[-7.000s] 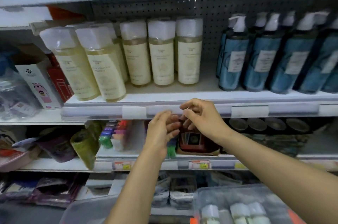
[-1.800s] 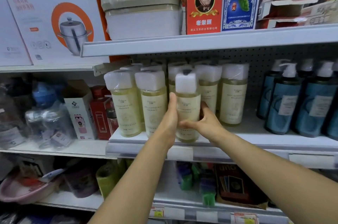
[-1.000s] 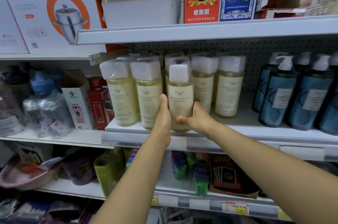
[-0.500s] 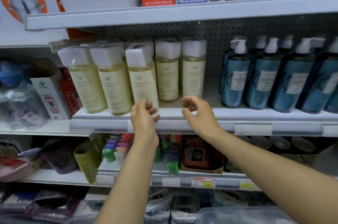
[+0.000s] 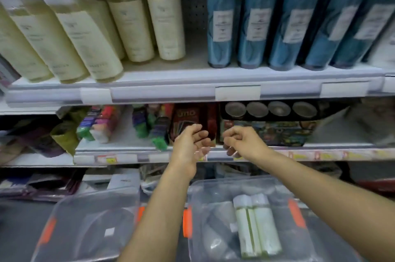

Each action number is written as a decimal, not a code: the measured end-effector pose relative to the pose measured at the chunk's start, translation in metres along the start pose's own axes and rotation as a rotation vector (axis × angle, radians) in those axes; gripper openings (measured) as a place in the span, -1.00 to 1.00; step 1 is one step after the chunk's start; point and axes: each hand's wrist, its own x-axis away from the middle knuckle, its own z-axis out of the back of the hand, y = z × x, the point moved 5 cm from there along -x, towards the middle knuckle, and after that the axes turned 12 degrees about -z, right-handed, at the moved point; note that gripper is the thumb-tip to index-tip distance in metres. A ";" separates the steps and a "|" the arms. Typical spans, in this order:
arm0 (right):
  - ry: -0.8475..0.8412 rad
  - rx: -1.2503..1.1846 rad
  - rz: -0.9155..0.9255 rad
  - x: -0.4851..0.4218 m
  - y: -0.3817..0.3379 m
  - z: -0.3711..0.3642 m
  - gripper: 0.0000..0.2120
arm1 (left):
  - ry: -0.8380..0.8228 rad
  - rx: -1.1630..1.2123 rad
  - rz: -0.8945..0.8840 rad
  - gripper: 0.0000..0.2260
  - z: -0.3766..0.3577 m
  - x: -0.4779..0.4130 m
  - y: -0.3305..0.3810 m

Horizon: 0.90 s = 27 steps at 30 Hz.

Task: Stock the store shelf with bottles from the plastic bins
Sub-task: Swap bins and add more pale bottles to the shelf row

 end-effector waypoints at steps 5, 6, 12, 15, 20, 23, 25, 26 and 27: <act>-0.083 0.012 -0.295 -0.010 0.111 0.012 -0.84 | 0.038 -0.029 0.285 -0.82 0.000 0.011 -0.111; -0.101 0.003 -0.348 -0.010 0.131 0.013 -0.86 | 0.059 -0.036 0.328 -0.82 0.003 0.013 -0.130; -0.126 -0.115 -0.608 -0.014 0.240 0.007 -0.95 | 0.127 -0.114 0.525 -0.83 0.011 0.010 -0.222; -0.124 -0.142 -0.720 -0.018 0.289 -0.005 -0.95 | 0.152 -0.132 0.605 -0.80 0.015 0.008 -0.264; -0.140 -0.126 -0.836 -0.037 0.350 -0.039 -0.92 | 0.173 -0.160 0.701 -0.80 0.030 0.000 -0.327; -0.127 -0.093 -0.853 -0.053 0.378 -0.063 -0.57 | 0.172 -0.155 0.743 -0.79 0.037 -0.006 -0.358; -0.109 -0.081 -0.841 -0.059 0.385 -0.073 -0.48 | 0.166 -0.176 0.758 -0.76 0.042 -0.010 -0.373; -0.094 -0.080 -0.837 -0.061 0.389 -0.078 -0.47 | 0.153 -0.188 0.770 -0.74 0.044 -0.011 -0.379; -0.072 -0.074 -0.835 -0.063 0.393 -0.082 -0.47 | 0.143 -0.190 0.785 -0.74 0.046 -0.012 -0.385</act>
